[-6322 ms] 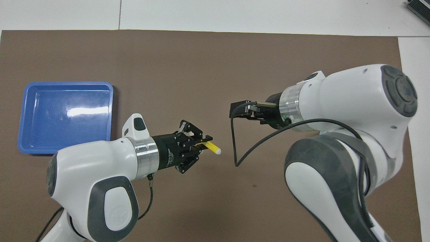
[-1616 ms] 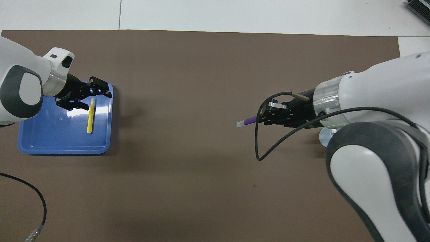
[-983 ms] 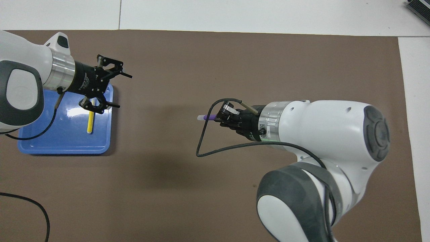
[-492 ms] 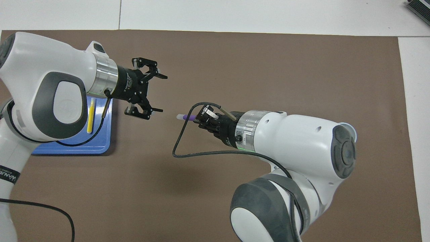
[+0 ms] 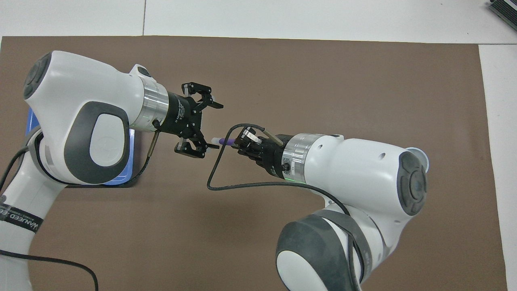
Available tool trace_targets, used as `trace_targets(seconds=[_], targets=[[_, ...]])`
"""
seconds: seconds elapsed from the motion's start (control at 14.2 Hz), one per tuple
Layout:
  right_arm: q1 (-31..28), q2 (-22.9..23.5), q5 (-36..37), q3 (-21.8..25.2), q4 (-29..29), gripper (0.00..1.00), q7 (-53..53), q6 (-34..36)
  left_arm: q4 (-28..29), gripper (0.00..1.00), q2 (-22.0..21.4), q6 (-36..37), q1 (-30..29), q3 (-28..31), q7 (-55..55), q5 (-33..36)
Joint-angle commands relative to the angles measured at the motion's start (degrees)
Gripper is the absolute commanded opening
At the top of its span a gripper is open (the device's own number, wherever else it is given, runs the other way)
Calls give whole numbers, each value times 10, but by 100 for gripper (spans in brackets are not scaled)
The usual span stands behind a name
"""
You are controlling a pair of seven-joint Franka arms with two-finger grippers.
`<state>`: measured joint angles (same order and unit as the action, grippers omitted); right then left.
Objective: Right arm passes pens to left for tray arrangement
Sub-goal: 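Close the left gripper on the purple pen held by the right gripper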
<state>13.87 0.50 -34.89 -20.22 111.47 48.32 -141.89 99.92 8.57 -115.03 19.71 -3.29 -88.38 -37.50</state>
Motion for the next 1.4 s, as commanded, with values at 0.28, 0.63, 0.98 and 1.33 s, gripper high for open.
trace_targets(seconds=[0.28, 0.63, 0.98, 1.33], targets=[[0, -2, -14, 2, 4, 0, 2, -6, 38, 95, -36, -3, 20, 10, -8, -7], [-2, -1, -14, 2, 3, 0, 0, -6, 69, 92, -53, -25, 32, 9, -8, -8], [-2, -1, -14, 1, 3, 0, -1, -6, 97, 92, -62, -76, 55, 8, -10, -9], [-2, 0, -14, 2, 3, 0, -2, -7, 94, 85, -64, -79, 60, 9, -7, -9]])
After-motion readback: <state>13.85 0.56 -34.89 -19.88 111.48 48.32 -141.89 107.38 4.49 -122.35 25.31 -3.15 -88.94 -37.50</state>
